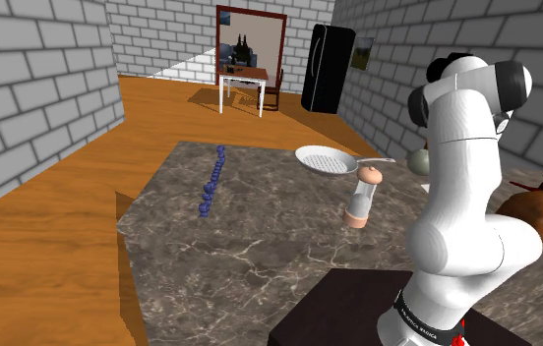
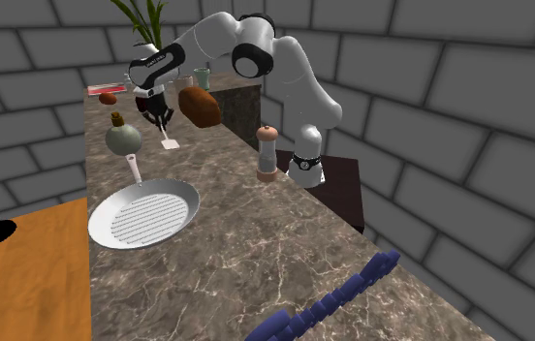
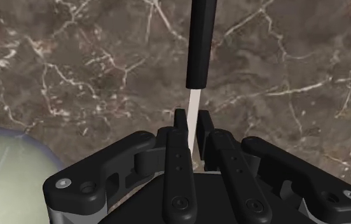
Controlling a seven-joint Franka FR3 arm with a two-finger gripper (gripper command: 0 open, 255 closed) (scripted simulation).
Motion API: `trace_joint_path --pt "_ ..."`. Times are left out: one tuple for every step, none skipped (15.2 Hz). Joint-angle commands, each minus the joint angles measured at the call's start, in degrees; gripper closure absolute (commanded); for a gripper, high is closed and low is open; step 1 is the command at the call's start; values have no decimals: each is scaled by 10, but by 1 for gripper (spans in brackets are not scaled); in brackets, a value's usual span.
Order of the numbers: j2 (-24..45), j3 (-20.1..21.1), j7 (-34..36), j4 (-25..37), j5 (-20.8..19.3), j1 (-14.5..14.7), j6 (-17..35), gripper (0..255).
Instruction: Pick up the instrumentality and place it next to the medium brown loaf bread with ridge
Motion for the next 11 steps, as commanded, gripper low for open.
trace_joint_path --pt "7 6 -5 -7 7 -4 12 255" --pt "10 10 -7 -10 11 -6 17 255" --pt "12 12 -8 -11 13 -7 20 255" --pt "12 11 -8 -11 13 -7 20 255" --pt "12 12 -8 -11 13 -7 20 255" --pt "12 12 -8 -11 13 -7 20 255" --pt "12 12 -8 -11 13 -7 20 255" --pt "12 12 -8 -11 13 -7 20 255" --pt "12 12 -8 -11 13 -7 20 255" --pt "12 12 -8 -11 13 -7 20 255" --pt "12 12 -8 -11 13 -7 20 0"
